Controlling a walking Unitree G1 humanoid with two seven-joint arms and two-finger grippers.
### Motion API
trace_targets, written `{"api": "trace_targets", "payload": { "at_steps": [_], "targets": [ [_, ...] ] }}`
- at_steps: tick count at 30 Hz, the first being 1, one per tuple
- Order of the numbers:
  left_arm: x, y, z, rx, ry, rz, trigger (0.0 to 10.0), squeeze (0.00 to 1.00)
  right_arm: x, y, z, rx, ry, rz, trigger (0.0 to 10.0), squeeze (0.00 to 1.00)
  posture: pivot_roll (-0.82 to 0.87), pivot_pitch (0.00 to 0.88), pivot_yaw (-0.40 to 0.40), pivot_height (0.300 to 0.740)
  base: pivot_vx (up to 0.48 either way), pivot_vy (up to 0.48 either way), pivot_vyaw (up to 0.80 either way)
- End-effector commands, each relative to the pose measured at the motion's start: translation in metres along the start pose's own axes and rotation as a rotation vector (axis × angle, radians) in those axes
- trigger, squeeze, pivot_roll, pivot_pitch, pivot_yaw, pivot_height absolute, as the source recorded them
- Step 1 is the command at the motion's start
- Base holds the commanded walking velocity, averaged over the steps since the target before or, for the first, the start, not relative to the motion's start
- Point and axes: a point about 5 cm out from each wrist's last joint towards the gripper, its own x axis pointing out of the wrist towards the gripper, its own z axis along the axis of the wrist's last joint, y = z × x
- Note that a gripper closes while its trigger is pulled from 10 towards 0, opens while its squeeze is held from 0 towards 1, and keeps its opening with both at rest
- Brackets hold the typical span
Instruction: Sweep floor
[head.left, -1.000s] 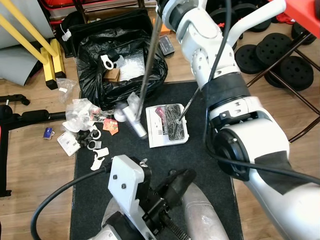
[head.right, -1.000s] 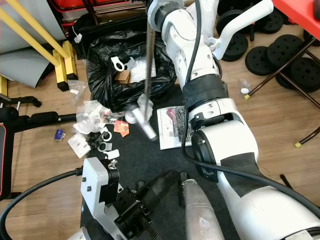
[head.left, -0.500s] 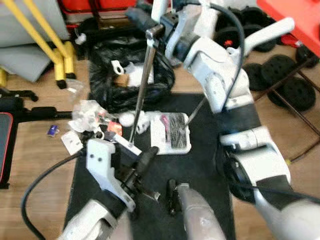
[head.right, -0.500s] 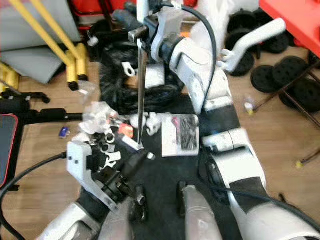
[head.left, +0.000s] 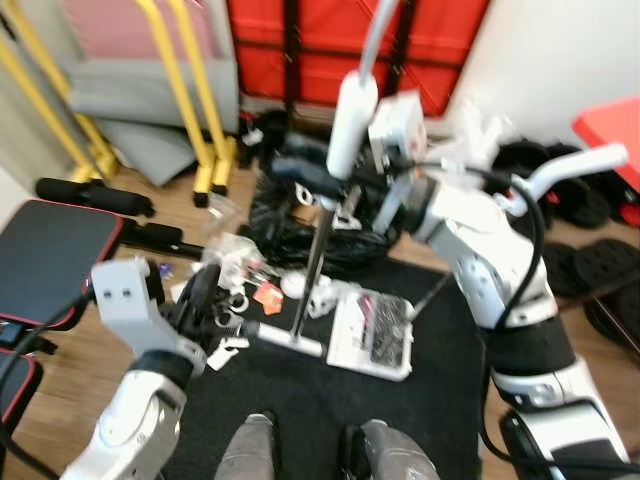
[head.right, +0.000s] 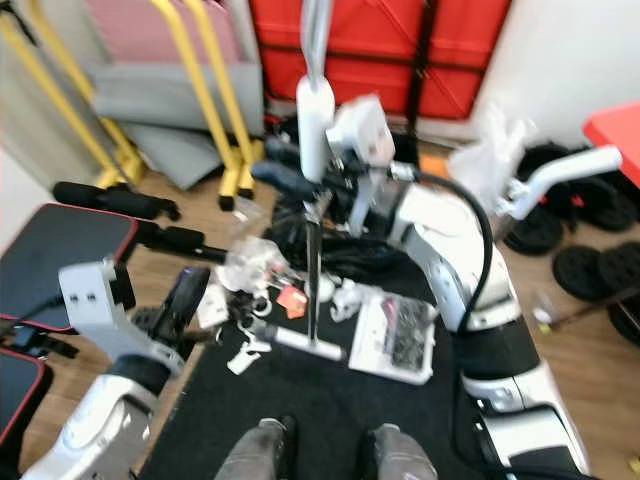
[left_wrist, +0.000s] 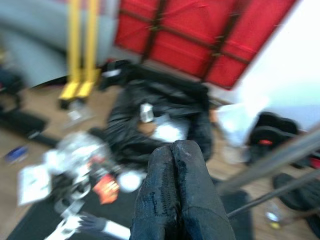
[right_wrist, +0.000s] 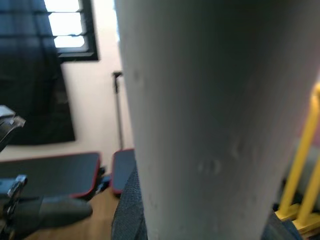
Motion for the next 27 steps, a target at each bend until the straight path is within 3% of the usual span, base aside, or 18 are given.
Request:
{"api": "trace_targets", "payload": {
  "at_steps": [1,11,22,27],
  "targets": [
    [-0.001,0.0,-0.005,0.008,0.01,-0.012,10.0,0.0,0.002,0.007,0.002,-0.023,-0.003,0.034,10.0,0.0,-0.03,0.006,-0.058,0.74,0.0,0.0,0.79],
    [-0.004,-0.008,-0.017,0.022,0.041,-0.017,10.0,0.0,-0.016,0.027,-0.03,0.042,0.114,0.108,10.0,0.0,-0.02,0.0,-0.045,0.74,0.0,0.0,0.79],
    [0.0,-0.012,-0.019,0.109,0.033,-0.027,10.0,0.0,-0.021,0.026,-0.033,0.051,0.109,0.037,10.0,0.0,-0.03,0.0,-0.036,0.74,0.0,0.0,0.79],
    [0.001,-0.014,-0.019,0.101,0.026,-0.033,10.0,0.0,-0.021,0.021,-0.038,0.055,0.129,-0.035,10.0,0.0,-0.03,0.0,-0.04,0.74,0.0,0.0,0.79]
  ]
}}
